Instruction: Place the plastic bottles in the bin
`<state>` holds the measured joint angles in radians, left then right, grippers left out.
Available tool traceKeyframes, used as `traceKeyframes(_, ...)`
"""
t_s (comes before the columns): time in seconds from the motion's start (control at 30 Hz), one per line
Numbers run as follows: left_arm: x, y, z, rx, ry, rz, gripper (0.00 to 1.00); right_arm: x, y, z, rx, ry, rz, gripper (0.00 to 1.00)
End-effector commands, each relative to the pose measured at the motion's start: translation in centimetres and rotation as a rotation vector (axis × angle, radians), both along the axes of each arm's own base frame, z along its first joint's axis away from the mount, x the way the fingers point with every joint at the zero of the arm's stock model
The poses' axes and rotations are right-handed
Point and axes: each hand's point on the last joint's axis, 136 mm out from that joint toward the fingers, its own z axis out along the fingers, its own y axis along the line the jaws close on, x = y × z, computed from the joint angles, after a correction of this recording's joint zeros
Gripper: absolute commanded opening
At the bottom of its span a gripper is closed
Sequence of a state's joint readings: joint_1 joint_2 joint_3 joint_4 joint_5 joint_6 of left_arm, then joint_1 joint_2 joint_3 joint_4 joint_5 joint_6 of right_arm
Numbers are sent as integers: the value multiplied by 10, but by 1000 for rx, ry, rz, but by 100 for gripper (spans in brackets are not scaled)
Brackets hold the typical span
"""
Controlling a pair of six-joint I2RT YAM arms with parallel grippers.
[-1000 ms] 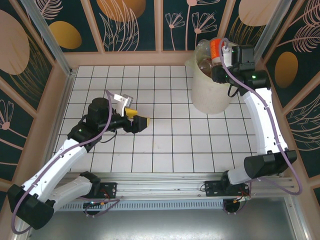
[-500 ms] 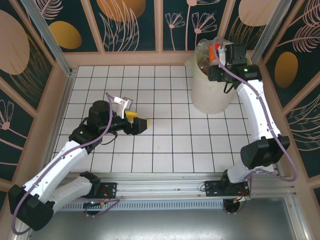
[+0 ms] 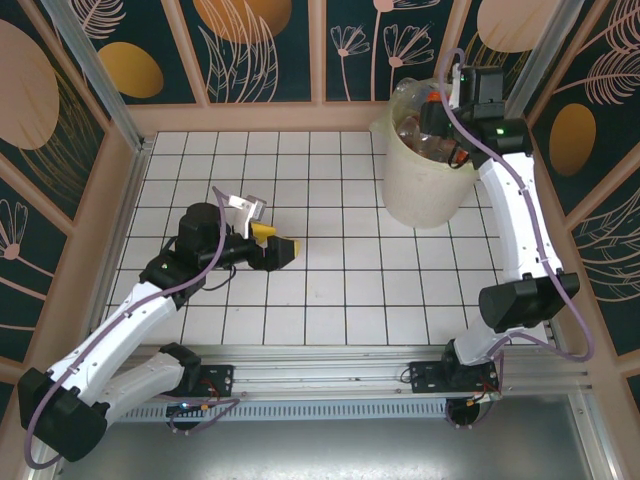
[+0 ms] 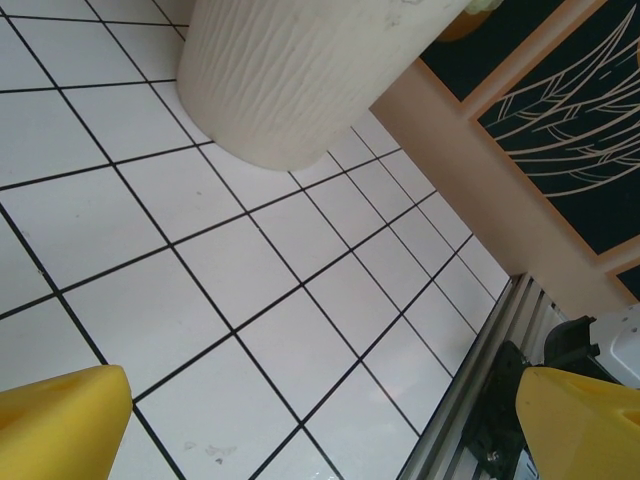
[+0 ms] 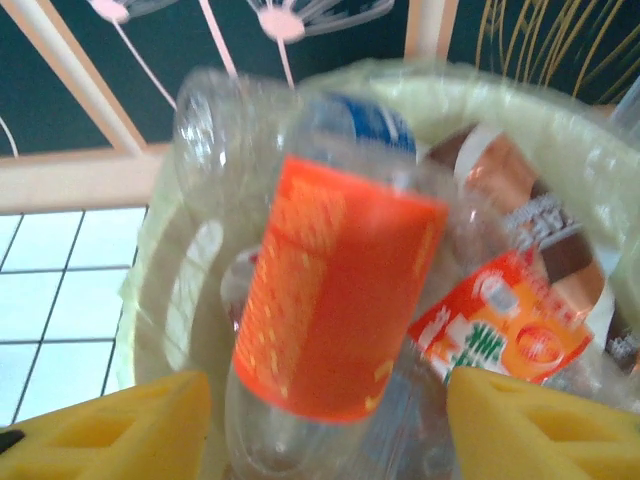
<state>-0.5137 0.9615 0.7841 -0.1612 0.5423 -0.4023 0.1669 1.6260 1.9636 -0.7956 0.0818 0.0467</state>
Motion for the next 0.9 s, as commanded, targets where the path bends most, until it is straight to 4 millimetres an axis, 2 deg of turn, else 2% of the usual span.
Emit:
traceKeyframes(0.0, -5, -3, 5, -29, -17, -20, 98, 19, -5, 15, 48, -78, -30, 53)
traceKeyframes(0.13, -7, -2, 3, -34, -15, -18, 99, 38, -7, 4, 46, -70, -43, 52)
traceKeyframes(0.23, -9, 0, 2, -31, -15, -16, 99, 49, -14, -12, 10, -34, -76, 48)
traceKeyframes(0.5, -13, 3, -5, -32, -10, -12, 99, 46, -17, -62, -42, 58, -73, 46)
traceKeyframes(0.57, -13, 2, -6, -29, -8, -13, 99, 43, -17, -69, -44, 67, -74, 46)
traceKeyframes(0.67, -12, 1, -5, -31, -8, -18, 99, 41, -19, -61, -41, 41, -82, 46)
traceKeyframes(0.87, -12, 1, -4, -35, -9, -16, 99, 41, -21, -8, -20, -68, -92, 50)
